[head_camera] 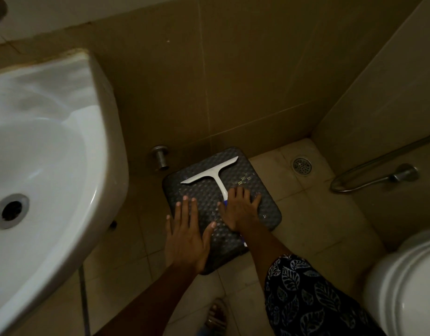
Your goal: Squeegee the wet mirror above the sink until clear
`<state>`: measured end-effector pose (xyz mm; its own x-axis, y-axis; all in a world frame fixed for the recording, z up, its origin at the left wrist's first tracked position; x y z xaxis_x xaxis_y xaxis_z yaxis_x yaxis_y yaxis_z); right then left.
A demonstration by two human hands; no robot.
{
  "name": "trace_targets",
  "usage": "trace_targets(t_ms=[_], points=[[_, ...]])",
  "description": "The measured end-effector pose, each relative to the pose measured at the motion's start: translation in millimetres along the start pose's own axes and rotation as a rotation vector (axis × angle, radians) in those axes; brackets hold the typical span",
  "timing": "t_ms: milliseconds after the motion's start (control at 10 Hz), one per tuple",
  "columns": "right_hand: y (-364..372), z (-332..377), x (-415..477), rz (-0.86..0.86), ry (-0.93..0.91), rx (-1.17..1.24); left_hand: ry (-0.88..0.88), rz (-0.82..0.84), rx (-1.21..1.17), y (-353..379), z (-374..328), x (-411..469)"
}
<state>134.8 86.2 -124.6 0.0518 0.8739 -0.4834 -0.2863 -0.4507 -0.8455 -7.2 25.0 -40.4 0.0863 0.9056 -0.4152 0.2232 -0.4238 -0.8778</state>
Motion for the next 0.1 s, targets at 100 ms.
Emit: trace_targets(t_ms=[100], points=[[-11.6, 2.0, -9.2, -0.081, -0.02, 0.044, -0.009, 0.007, 0.026, -6.8, -5.2, -4.8]])
Point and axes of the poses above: each hand's wrist, its own x-axis towards the middle knuckle, its own y-axis out of the palm, z = x × y, the point moved 4 cm from there along x, towards the middle knuckle, and after that the axes turned 4 degrees about z, right-handed, at the moved point
